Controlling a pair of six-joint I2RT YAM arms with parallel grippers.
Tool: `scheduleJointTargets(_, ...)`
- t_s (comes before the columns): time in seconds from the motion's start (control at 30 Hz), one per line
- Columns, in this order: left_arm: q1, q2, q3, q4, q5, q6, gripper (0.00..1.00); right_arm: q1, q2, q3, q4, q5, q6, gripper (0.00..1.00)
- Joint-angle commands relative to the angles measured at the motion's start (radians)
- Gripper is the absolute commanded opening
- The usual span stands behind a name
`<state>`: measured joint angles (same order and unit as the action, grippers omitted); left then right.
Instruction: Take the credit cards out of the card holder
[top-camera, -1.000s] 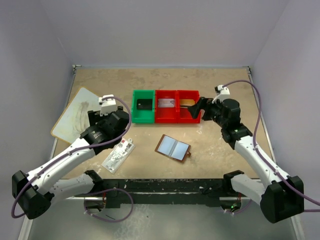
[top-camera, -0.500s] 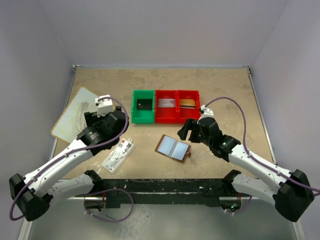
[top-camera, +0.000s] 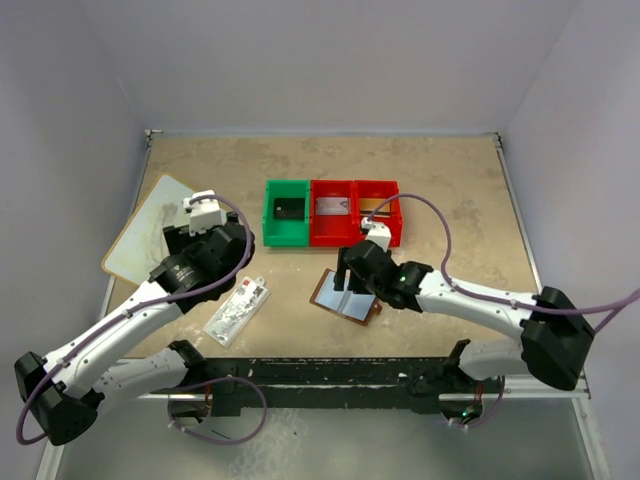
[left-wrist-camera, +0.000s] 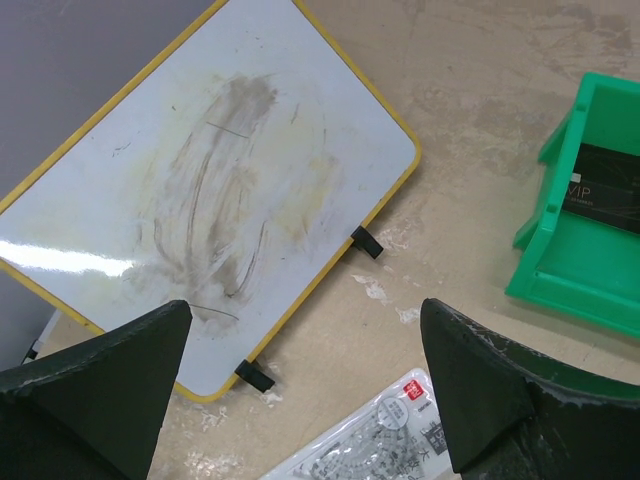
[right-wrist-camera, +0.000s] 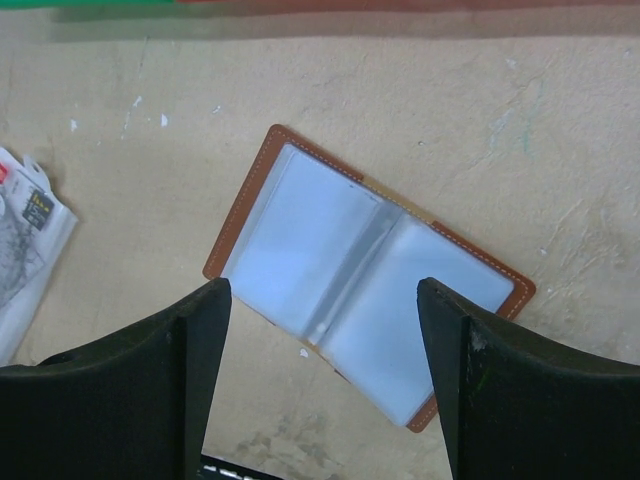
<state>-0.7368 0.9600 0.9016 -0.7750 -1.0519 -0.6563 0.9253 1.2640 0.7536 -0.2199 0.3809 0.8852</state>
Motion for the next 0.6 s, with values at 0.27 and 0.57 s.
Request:
scheduleJointTargets(0.27,0.004,-0.018,0.041,-0.010,-0.060,-0.020,0.94,0.036,0.245,0.149,0.005,0.053,0.122,0.79)
scheduleJointTargets(0.57,0.004,-0.006,0.042,-0.012,-0.054,-0.016,0.92,0.037,0.326,0.172,-0.033,0.064,0.163,0.76)
